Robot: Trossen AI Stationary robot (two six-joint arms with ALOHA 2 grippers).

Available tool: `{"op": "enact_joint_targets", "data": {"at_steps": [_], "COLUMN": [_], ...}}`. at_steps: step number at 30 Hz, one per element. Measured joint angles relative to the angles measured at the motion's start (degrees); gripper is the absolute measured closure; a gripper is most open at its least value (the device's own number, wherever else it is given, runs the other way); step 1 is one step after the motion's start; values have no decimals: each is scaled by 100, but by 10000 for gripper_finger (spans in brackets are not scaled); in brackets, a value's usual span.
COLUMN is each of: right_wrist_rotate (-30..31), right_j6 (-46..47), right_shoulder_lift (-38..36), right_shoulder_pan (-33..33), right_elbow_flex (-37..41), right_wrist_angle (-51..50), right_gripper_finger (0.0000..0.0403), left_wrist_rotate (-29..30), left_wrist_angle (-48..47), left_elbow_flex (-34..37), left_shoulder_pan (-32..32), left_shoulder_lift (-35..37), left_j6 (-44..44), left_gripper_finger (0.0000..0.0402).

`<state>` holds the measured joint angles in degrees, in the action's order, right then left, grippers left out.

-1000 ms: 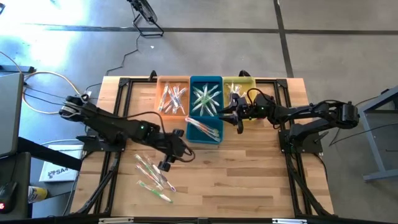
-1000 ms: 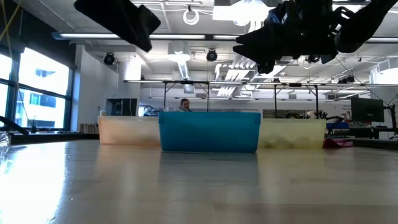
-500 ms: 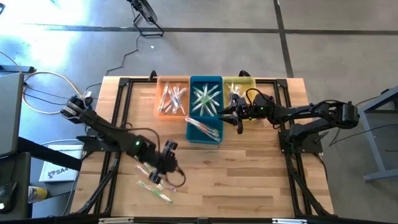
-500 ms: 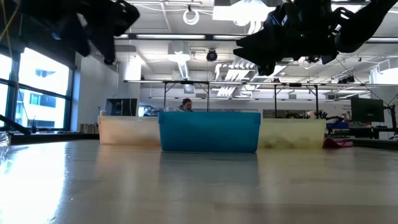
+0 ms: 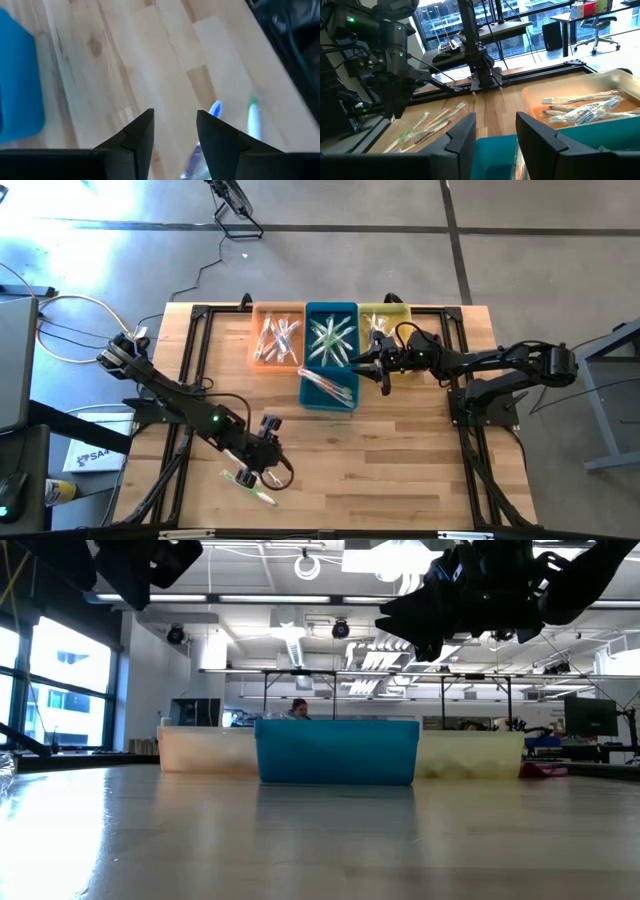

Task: Pick & Place Toothbrushes
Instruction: Put the violet toothbrush into the yellow bin

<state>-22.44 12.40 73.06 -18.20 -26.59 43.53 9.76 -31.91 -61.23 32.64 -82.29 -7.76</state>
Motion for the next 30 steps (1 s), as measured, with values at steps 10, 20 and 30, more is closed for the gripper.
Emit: {"op": "enact_joint_targets", "data": {"at_steps": [10,20,30], "right_wrist_rotate": [-7,-4,42], "right_j6": [0,0,-5], "right_shoulder_lift": [0,0,0], "right_shoulder_pan": [1,263,476], "right_elbow_flex": [0,0,0], "right_wrist_angle": [-4,-4,-8], "right_gripper_finger": [270,270,270], "left_wrist_rotate": [-2,-53,-359], "left_wrist_angle": [1129,1604,1119], "left_elbow_flex": [4,4,5], "left_shoulder_pan": [1,1,52], "left_shoulder_lift": [-1,-5,-654], "left_j6": [-929,-784,-753], "left_gripper_finger": [258,258,258]}}
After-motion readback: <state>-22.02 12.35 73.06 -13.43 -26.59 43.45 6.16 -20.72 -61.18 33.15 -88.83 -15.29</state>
